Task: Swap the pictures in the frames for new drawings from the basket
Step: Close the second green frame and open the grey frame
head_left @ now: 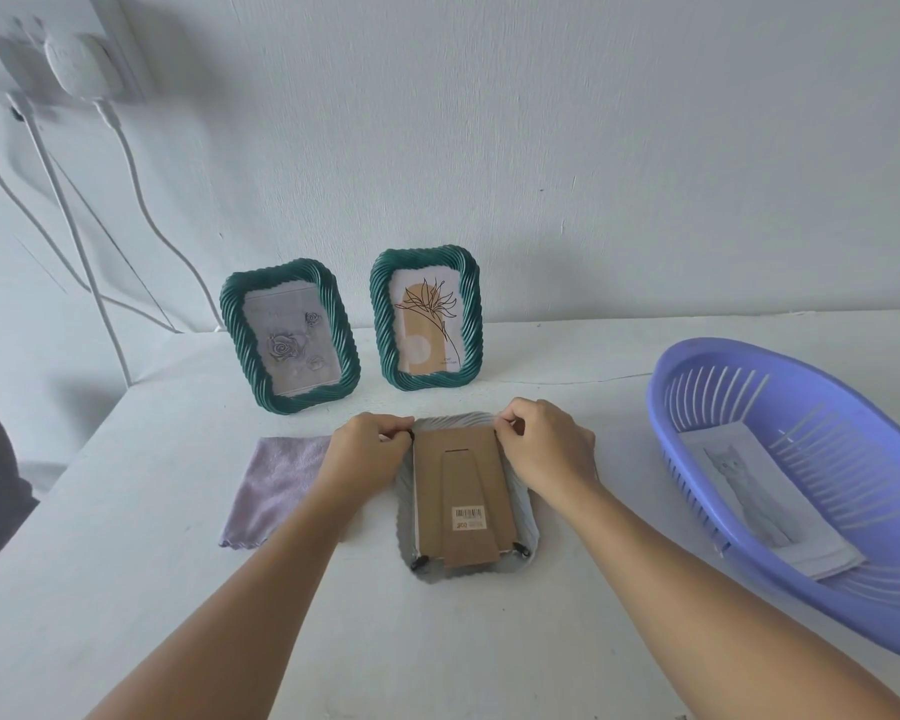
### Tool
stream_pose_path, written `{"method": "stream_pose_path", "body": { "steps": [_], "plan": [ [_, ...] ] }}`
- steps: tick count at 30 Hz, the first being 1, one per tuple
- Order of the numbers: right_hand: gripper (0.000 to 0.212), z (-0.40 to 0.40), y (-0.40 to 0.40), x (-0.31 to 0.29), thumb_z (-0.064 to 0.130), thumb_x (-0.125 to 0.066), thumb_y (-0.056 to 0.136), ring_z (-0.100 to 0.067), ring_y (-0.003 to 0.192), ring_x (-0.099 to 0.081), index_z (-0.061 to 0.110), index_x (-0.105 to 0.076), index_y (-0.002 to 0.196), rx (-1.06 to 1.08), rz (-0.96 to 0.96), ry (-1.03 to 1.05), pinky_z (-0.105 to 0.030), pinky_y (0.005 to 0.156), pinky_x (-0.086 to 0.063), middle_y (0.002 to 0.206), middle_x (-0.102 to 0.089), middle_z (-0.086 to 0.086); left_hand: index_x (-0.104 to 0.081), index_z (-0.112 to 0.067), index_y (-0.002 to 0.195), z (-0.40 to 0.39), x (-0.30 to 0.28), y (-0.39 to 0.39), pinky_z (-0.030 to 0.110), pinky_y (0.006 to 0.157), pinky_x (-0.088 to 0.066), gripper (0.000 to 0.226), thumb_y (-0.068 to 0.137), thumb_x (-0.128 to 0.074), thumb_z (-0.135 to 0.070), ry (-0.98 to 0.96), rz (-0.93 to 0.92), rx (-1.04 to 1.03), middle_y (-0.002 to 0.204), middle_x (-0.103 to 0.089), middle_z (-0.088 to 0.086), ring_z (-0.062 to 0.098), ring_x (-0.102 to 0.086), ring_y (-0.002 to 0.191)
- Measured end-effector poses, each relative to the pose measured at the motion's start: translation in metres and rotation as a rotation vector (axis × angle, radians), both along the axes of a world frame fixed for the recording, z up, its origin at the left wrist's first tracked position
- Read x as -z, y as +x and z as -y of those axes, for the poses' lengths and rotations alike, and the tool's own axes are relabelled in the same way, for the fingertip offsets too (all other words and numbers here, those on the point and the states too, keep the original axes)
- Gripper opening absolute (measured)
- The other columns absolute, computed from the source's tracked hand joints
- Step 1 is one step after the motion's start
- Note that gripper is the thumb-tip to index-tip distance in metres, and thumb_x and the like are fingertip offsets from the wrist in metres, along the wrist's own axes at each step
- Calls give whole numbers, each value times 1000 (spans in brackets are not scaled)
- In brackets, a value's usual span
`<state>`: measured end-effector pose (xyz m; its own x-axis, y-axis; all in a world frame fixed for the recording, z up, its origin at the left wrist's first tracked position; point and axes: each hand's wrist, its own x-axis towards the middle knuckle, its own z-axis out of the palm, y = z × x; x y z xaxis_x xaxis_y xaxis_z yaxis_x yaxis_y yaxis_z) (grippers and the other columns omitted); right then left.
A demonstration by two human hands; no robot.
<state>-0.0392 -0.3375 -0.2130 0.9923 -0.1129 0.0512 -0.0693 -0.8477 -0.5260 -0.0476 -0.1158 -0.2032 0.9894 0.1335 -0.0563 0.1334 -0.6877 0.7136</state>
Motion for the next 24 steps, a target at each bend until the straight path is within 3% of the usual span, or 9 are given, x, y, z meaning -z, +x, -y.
{"method": "stream_pose_path", "body": {
  "steps": [3, 8, 14, 24],
  "plan": [
    [17, 1, -2, 3, 37, -52, 98, -18, 91, -64, 34, -69, 98, -17, 31, -2, -38, 86, -45, 94, -66, 12, -76, -31, 117, -2, 1, 0, 12, 69, -43, 26, 93, -67, -25, 17, 11, 16, 104, -77, -11, 8, -66, 86],
    [17, 4, -3, 6, 39, -55, 99, -17, 96, -64, 35, -70, 105, -42, 47, 12, -39, 90, -45, 102, -65, 10, -75, -29, 120, -5, 0, 1, 19, 85, -40, 26, 95, -67, -25, 51, 28, 51, 115, -75, -10, 6, -61, 94],
    [16, 4, -2, 8, 38, -53, 100, -18, 95, -64, 35, -68, 104, -51, 55, -19, -37, 85, -41, 102, -64, 10, -72, -26, 125, -3, 1, -4, 21, 80, -38, 28, 98, -62, -26, 174, 99, 118, 110, -67, -4, 7, -58, 87],
    [15, 4, -2, 7, 39, -54, 100, -18, 94, -64, 36, -68, 103, -49, 54, -19, -37, 85, -42, 101, -64, 10, -72, -12, 112, 6, 0, -5, 41, 75, -52, 28, 91, -55, -12, 340, 152, 178, 97, -62, 6, 28, -61, 83]
  ]
}}
